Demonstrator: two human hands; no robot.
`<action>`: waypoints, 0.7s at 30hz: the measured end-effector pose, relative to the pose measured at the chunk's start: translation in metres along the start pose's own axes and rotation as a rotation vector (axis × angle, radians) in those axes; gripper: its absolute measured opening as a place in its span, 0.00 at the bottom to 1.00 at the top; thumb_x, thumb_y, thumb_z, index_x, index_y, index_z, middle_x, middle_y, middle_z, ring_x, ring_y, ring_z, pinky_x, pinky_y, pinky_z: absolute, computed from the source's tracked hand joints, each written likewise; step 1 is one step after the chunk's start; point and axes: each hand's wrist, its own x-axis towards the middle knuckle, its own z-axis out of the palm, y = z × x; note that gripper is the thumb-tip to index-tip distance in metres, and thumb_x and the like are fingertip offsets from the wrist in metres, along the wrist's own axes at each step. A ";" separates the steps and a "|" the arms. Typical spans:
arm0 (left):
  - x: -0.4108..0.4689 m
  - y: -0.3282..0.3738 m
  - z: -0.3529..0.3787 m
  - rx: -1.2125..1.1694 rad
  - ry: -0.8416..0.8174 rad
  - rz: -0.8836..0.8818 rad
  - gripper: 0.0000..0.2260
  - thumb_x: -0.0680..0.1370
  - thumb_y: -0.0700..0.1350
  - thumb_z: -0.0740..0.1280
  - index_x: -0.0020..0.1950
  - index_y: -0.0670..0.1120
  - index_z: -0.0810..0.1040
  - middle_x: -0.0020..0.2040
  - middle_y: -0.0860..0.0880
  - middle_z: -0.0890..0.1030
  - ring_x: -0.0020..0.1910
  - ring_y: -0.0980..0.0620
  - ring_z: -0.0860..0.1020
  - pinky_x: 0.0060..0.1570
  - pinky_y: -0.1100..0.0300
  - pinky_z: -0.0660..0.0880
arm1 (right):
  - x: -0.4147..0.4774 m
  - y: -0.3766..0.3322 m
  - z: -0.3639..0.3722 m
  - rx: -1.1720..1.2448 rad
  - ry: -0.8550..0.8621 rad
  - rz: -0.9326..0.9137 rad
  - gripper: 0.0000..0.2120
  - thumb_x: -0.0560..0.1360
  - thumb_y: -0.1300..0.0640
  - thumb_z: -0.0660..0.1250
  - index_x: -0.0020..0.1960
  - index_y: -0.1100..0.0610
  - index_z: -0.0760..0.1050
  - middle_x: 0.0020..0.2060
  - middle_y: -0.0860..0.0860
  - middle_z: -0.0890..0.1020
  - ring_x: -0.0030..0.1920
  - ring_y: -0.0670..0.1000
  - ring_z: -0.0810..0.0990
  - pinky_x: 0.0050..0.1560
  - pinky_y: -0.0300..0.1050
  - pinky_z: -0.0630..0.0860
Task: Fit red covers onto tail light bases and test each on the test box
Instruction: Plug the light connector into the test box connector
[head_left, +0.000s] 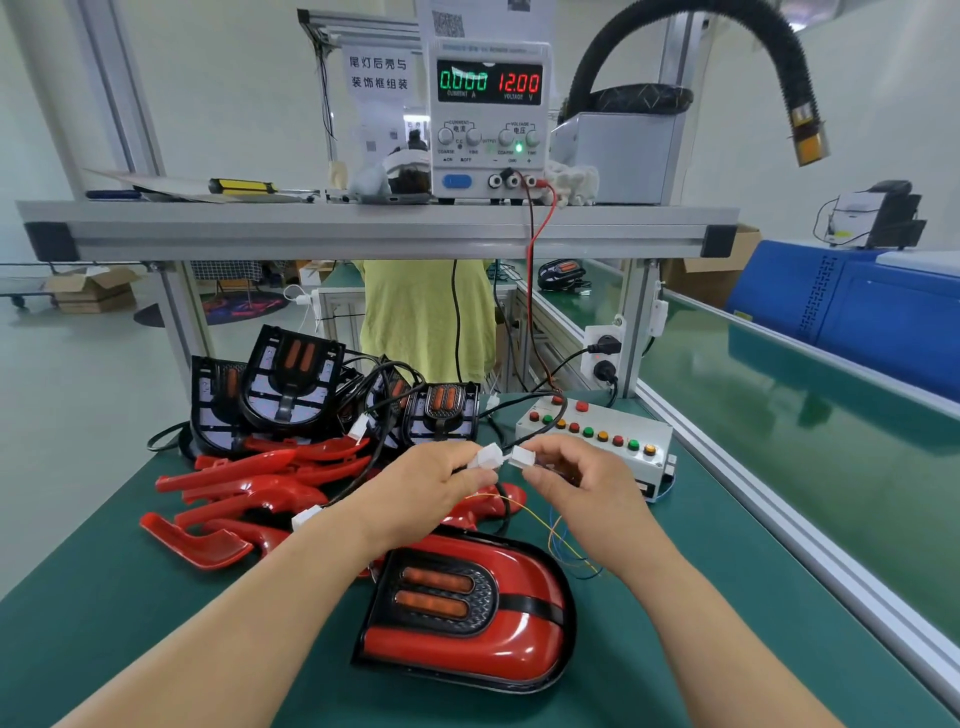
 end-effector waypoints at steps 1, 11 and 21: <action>0.000 0.001 0.000 0.040 -0.023 -0.005 0.13 0.83 0.52 0.61 0.49 0.43 0.77 0.35 0.51 0.72 0.31 0.61 0.68 0.35 0.64 0.67 | 0.000 0.000 0.000 -0.019 0.017 -0.016 0.10 0.76 0.58 0.71 0.53 0.45 0.80 0.43 0.35 0.82 0.46 0.36 0.80 0.46 0.26 0.72; -0.001 0.002 -0.002 -0.020 0.029 0.013 0.18 0.84 0.51 0.57 0.75 0.55 0.67 0.59 0.52 0.79 0.46 0.60 0.78 0.46 0.72 0.70 | 0.002 0.000 0.003 -0.085 0.071 -0.042 0.12 0.77 0.55 0.70 0.50 0.38 0.76 0.43 0.34 0.81 0.48 0.35 0.79 0.47 0.25 0.71; 0.001 -0.012 -0.002 -0.272 0.231 -0.008 0.09 0.83 0.51 0.61 0.51 0.46 0.74 0.33 0.51 0.74 0.29 0.56 0.67 0.29 0.64 0.66 | 0.002 0.003 0.005 -0.080 0.046 -0.014 0.13 0.76 0.57 0.71 0.48 0.38 0.77 0.42 0.35 0.82 0.46 0.34 0.79 0.46 0.24 0.71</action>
